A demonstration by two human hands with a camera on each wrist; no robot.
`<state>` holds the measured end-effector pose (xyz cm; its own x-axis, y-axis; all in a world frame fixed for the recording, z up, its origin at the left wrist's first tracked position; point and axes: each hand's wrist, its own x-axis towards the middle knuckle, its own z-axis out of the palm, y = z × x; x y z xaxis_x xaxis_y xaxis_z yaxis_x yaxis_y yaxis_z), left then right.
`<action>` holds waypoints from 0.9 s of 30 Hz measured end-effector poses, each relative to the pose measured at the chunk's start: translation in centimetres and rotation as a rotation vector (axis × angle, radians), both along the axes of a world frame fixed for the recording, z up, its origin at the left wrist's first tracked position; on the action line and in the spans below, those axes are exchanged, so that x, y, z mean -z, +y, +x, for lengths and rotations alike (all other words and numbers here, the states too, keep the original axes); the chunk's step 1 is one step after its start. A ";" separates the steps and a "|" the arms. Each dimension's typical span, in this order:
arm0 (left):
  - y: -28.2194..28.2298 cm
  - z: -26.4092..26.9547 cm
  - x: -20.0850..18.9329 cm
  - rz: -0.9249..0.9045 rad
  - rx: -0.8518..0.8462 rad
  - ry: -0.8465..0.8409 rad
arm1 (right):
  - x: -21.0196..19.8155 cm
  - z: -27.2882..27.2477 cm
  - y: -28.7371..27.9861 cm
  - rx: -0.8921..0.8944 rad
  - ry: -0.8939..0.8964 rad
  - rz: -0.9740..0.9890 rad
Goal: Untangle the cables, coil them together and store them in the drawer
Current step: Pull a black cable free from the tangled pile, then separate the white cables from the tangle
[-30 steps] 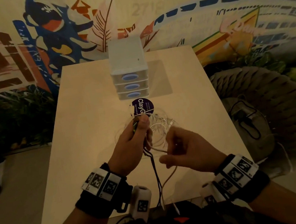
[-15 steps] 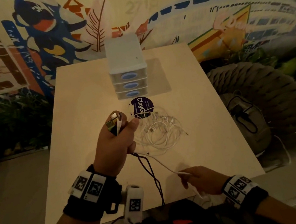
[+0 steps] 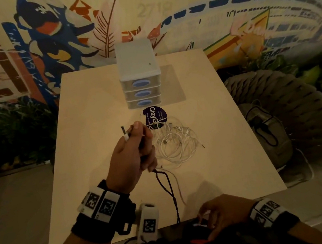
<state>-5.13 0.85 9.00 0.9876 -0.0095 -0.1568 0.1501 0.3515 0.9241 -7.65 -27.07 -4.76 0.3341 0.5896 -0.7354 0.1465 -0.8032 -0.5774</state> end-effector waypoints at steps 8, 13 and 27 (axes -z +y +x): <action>-2.3 -0.3 -0.7 0.442 0.221 -0.244 | -11.1 6.8 3.6 0.290 -0.296 0.411; -3.3 0.4 -0.4 0.535 0.043 -0.345 | -13.7 7.5 9.4 0.302 0.018 0.645; -3.8 2.0 0.3 0.624 0.223 0.030 | -11.3 8.6 8.0 0.164 -0.203 0.582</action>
<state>-3.16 -2.90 8.75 0.9677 -0.1115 -0.2262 0.1859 -0.2909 0.9385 0.91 -19.08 6.54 0.5533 0.8026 -0.2229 0.2002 -0.3879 -0.8997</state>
